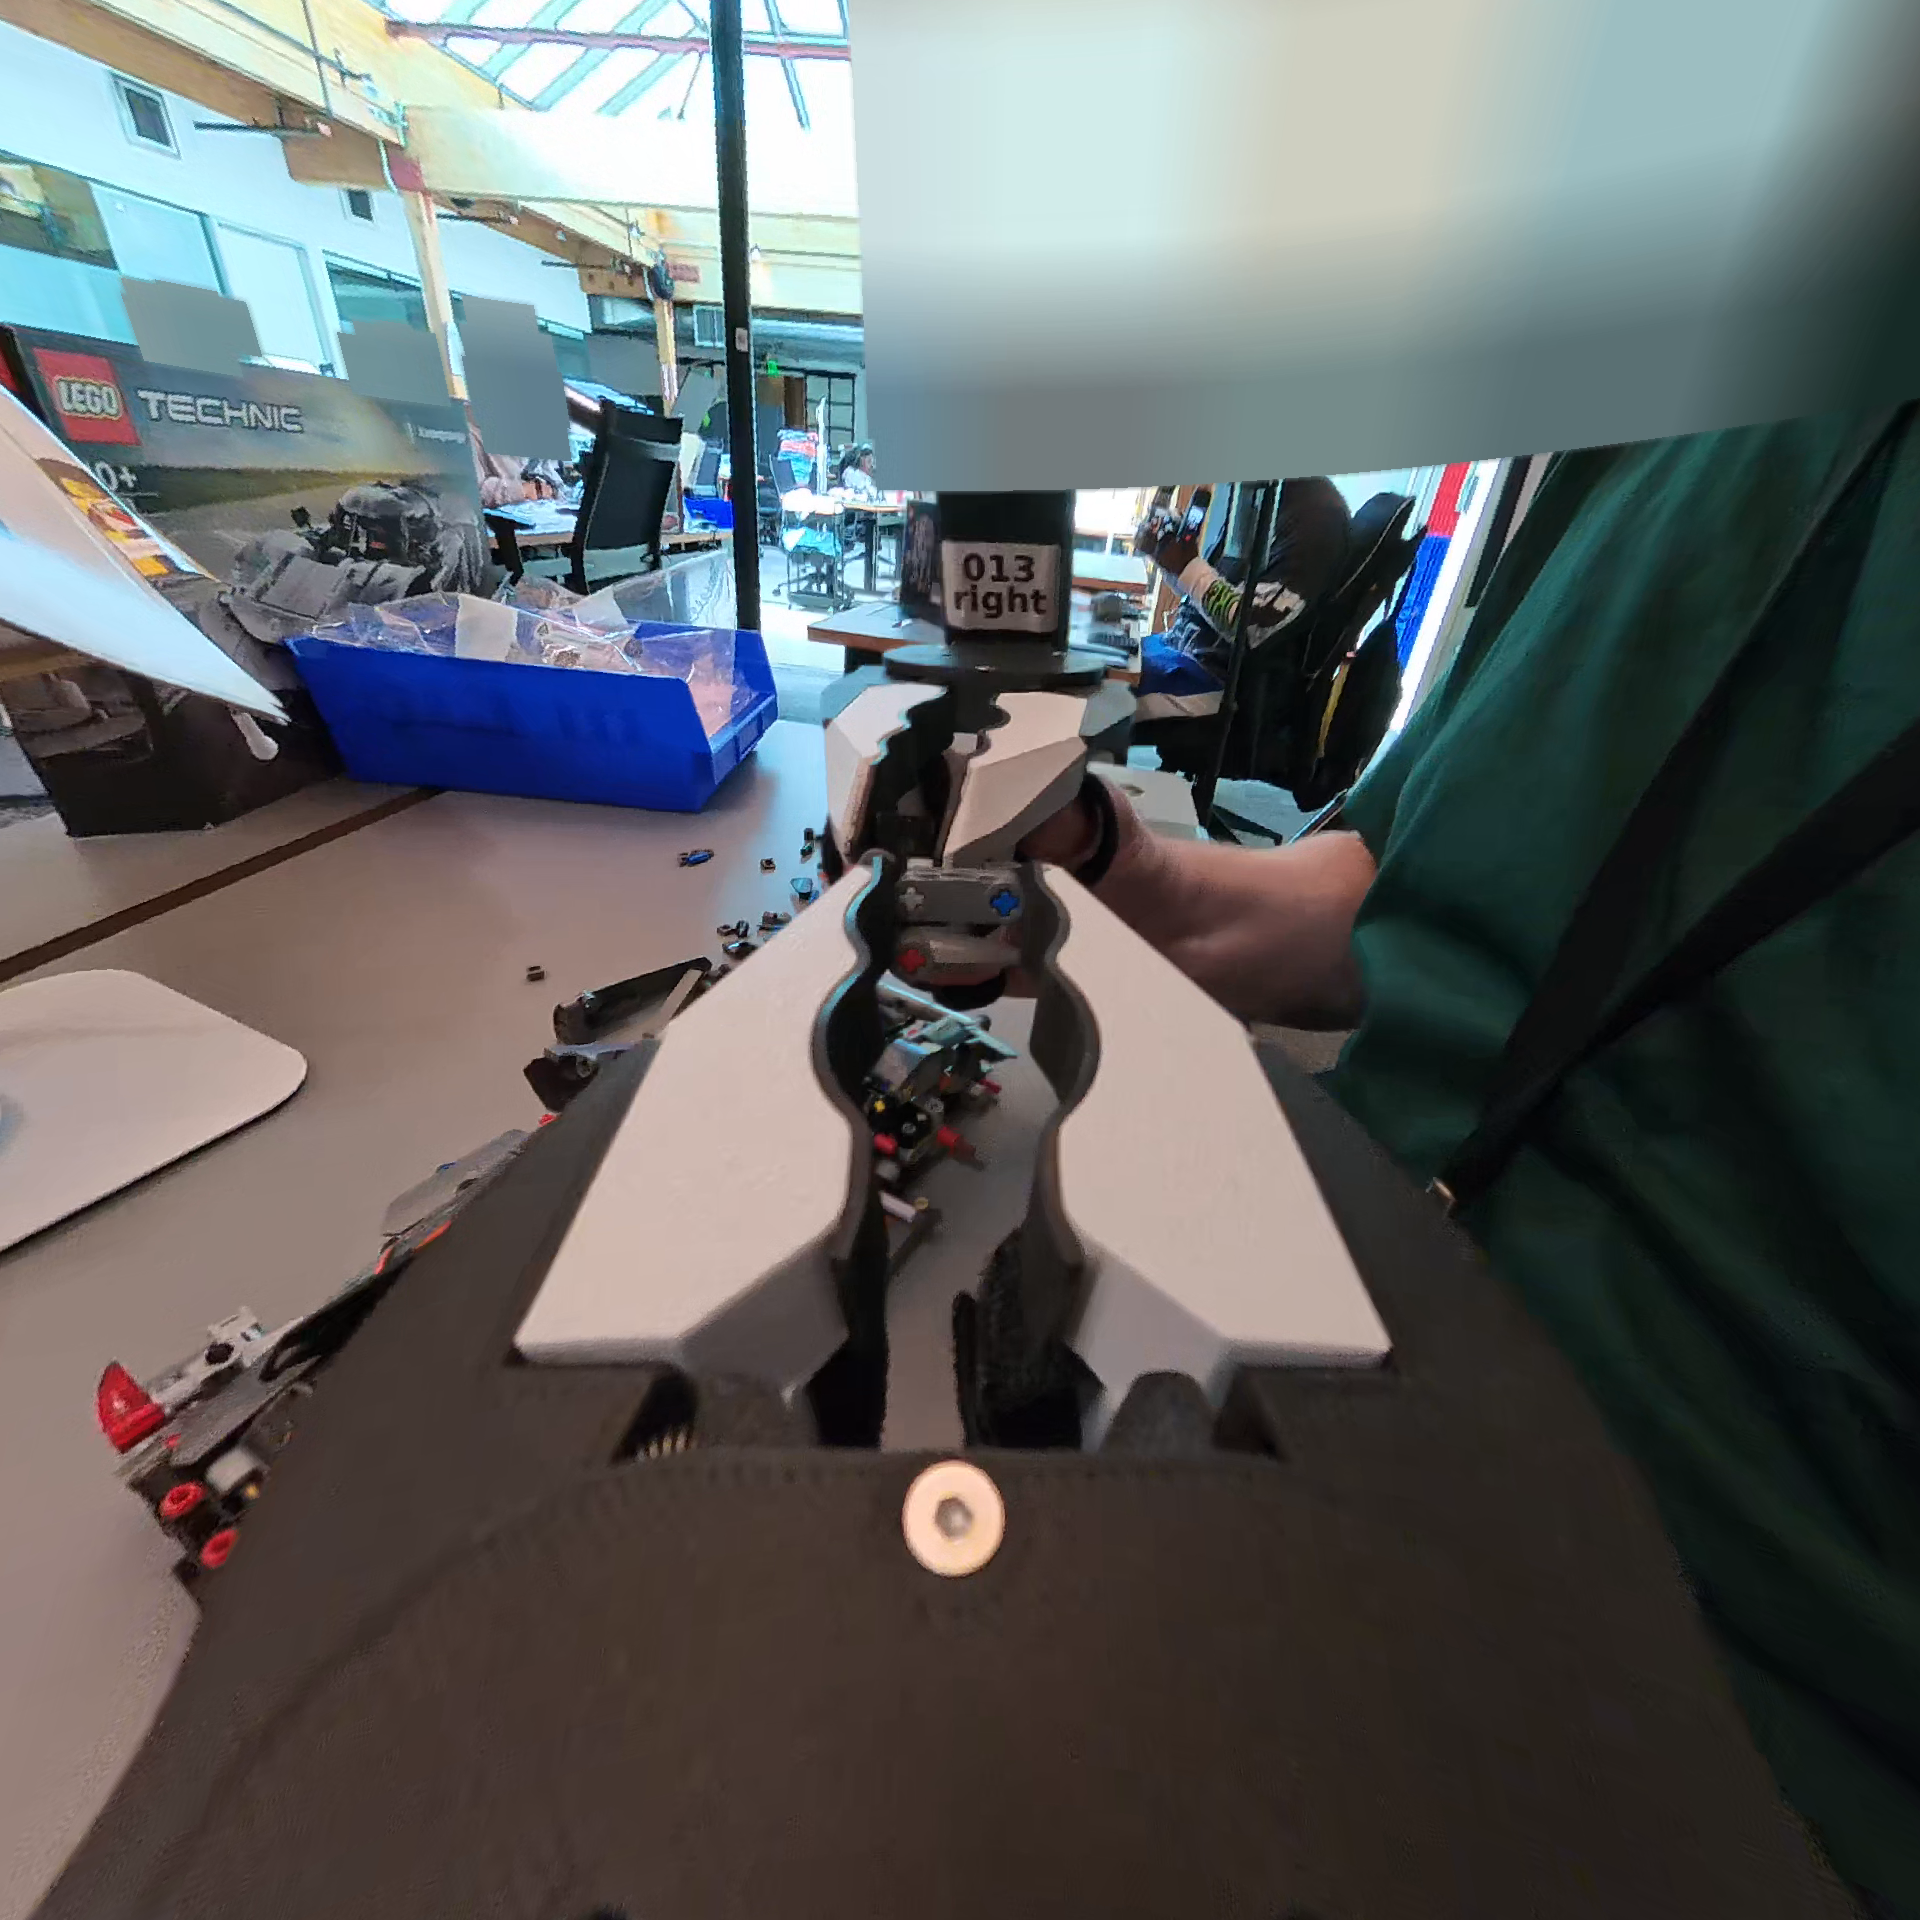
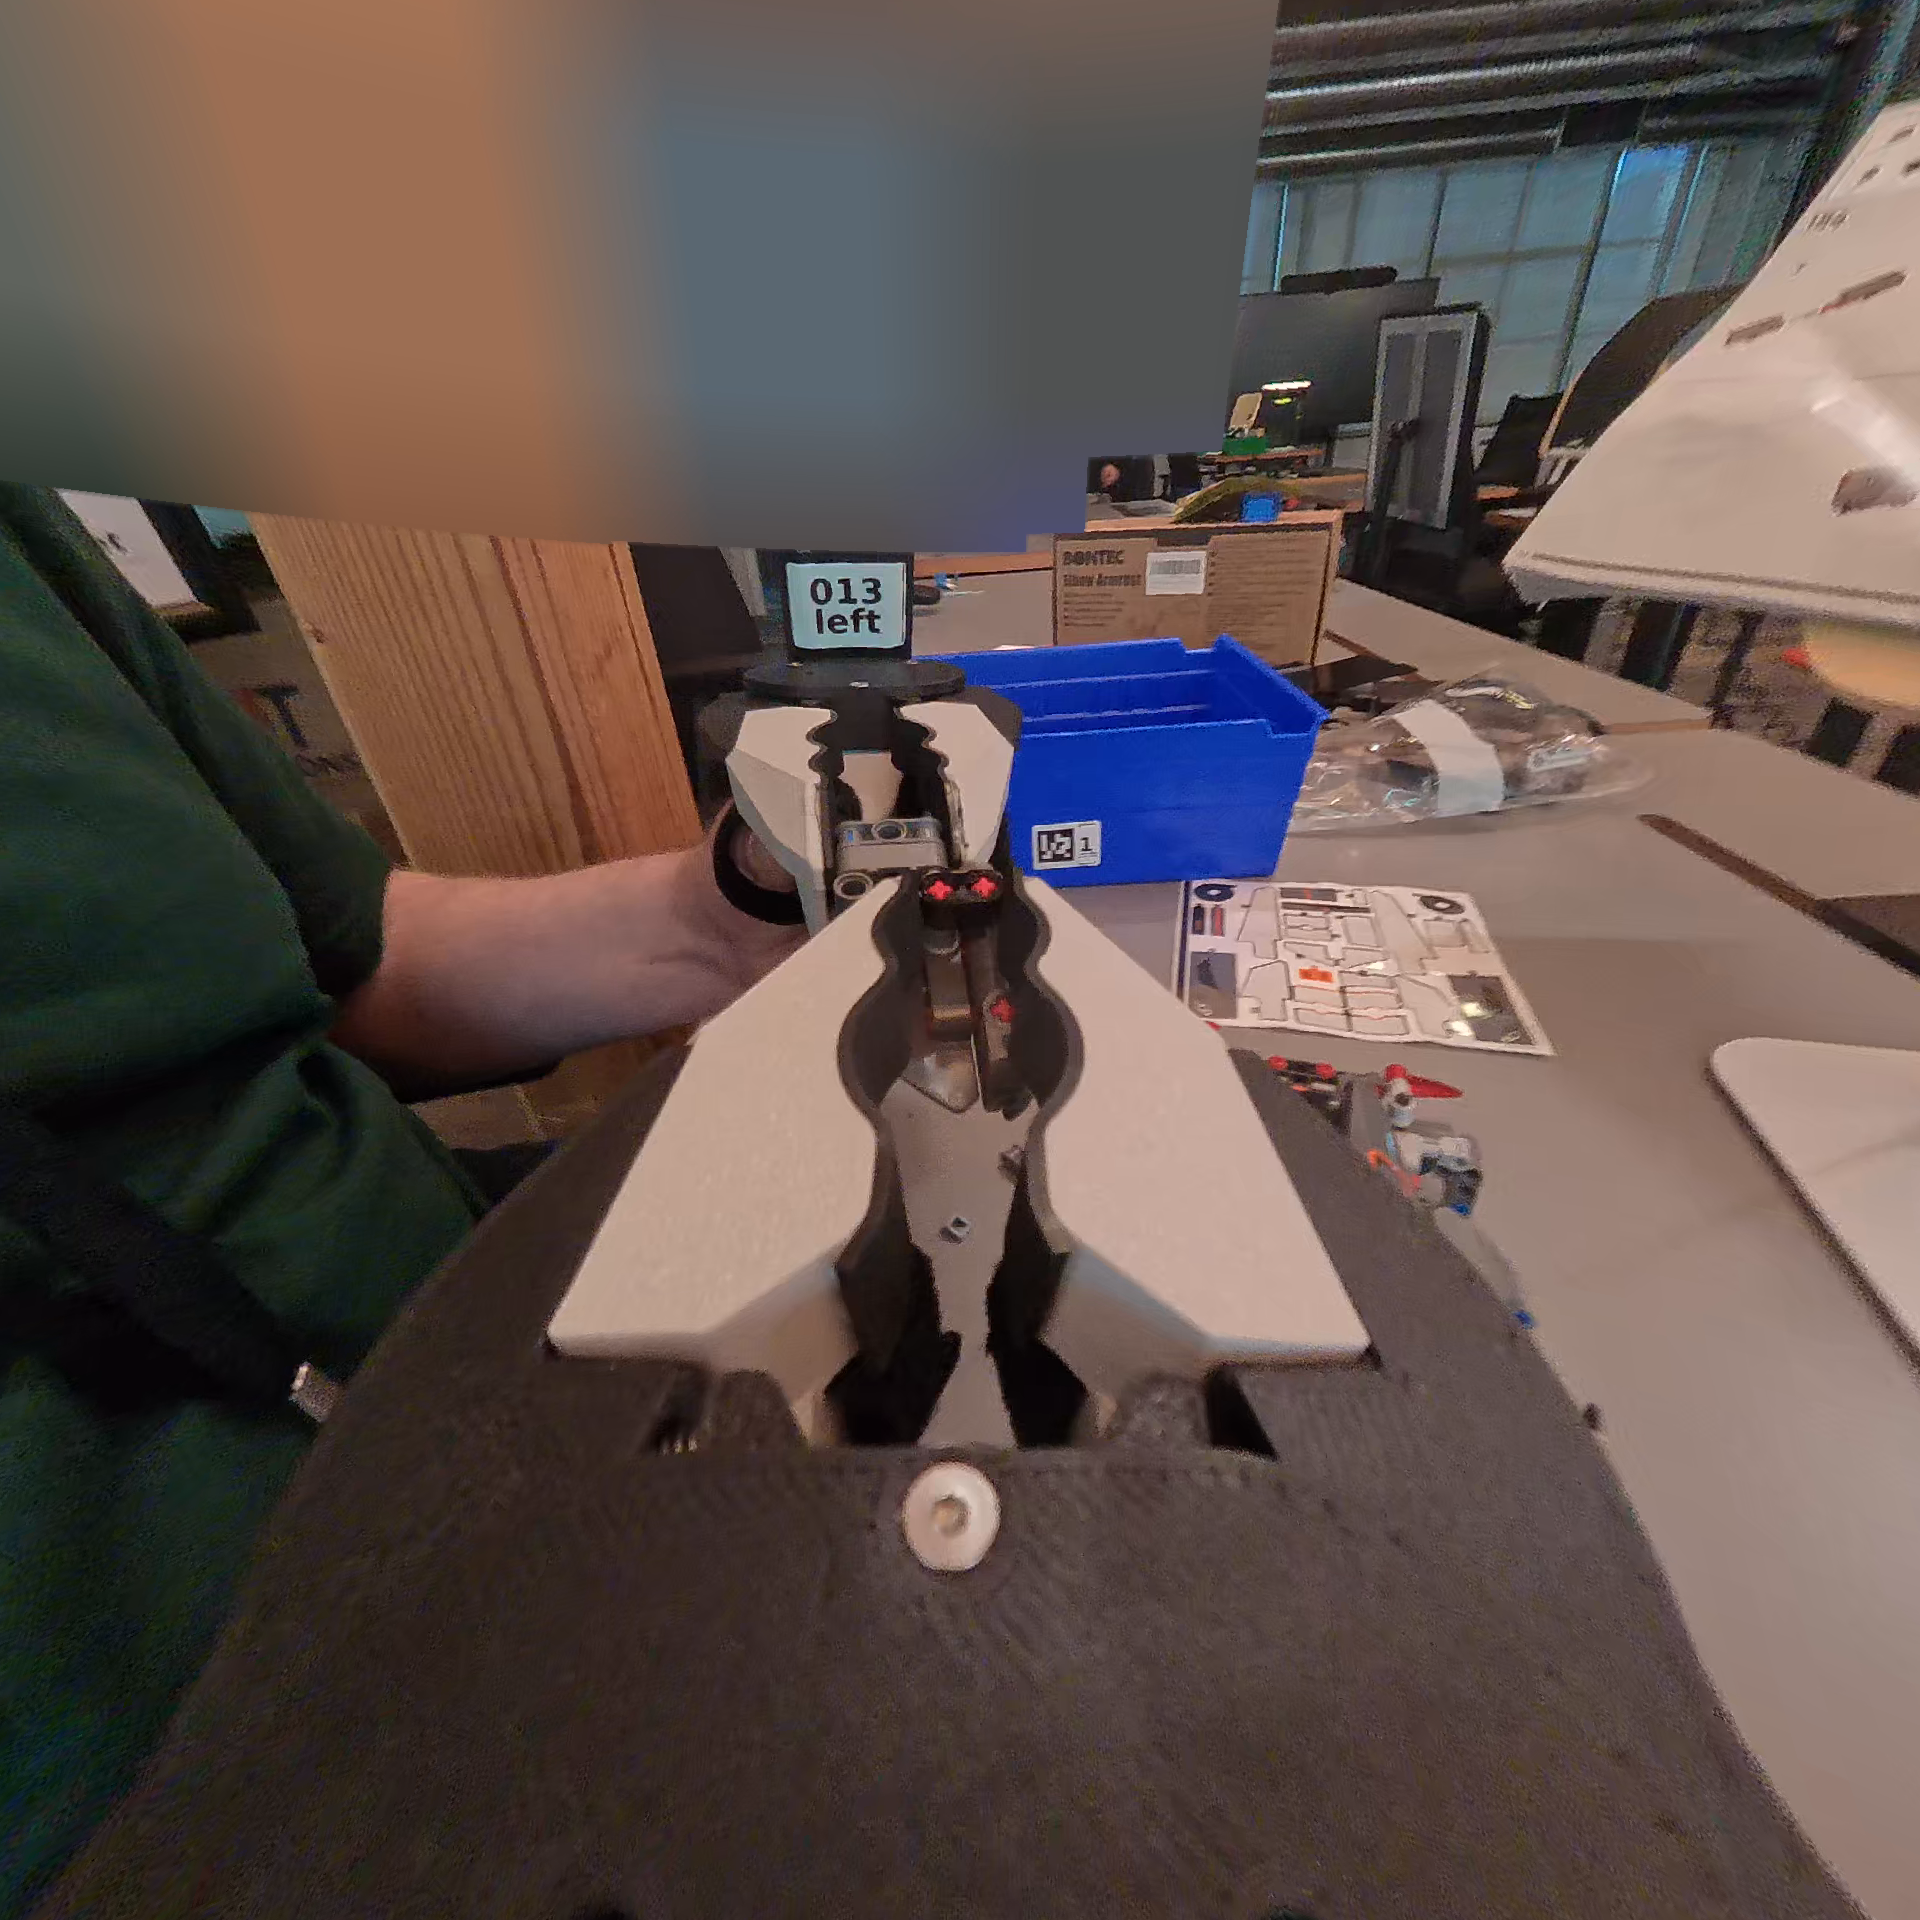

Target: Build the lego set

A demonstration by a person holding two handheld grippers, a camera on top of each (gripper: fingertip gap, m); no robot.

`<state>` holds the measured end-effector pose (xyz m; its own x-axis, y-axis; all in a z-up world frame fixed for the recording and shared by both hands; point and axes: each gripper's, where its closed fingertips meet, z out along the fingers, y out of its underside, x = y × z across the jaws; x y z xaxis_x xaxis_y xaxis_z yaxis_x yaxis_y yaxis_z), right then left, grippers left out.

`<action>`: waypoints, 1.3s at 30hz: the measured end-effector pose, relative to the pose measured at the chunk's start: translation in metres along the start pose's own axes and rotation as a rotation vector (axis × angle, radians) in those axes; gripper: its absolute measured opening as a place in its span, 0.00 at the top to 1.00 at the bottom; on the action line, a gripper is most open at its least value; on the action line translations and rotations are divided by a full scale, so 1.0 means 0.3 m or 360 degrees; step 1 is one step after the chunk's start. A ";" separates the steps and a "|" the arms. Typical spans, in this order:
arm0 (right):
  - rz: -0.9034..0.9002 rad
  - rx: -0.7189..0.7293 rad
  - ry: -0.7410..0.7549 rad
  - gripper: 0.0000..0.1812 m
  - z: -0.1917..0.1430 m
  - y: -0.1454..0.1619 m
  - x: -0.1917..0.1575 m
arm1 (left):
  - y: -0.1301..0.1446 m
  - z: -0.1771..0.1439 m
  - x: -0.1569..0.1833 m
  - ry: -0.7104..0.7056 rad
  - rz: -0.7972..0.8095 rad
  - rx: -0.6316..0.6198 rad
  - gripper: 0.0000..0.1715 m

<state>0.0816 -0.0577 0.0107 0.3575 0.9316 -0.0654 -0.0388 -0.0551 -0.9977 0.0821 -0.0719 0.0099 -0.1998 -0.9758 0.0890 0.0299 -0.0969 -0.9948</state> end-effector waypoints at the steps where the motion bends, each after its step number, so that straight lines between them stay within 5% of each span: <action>1: -0.0078 -0.0032 0.0036 0.94 -0.001 0.000 0.000 | 0.003 0.001 0.000 -0.0016 0.0004 -0.0012 0.87; 8: -0.0416 -0.0203 0.0154 0.94 0.013 -0.011 -0.015 | -0.003 -0.015 0.012 -0.0003 -0.0062 0.0054 0.87; 19: 0.0091 -0.0188 -0.0167 0.93 0.031 0.017 -0.054 | 0.016 -0.040 0.046 0.0018 0.0290 -0.0234 0.87; 23: -0.0119 -0.0220 -0.0092 0.93 0.019 0.005 -0.059 | 0.001 -0.036 0.051 0.0029 0.0276 -0.0197 0.87; 26: -0.0163 -0.0181 0.0015 0.94 -0.044 -0.023 -0.019 | -0.088 -0.144 0.004 -0.0082 0.0241 -0.0017 0.87; 33: -0.0234 -0.0277 -0.0004 0.93 -0.009 0.046 -0.040 | -0.025 -0.143 0.020 -0.0078 0.0280 -0.0182 0.87; 39: -0.0227 -0.0432 0.0031 0.93 -0.034 0.129 -0.033 | 0.151 -0.163 0.014 -0.0166 0.0292 -0.0490 0.87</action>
<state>0.0861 -0.0728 -0.0274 0.3592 0.9300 0.0781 0.2627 -0.0204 -0.9647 0.0348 -0.0709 -0.0373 -0.1173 -0.9877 -0.1034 -0.2431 0.1295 -0.9613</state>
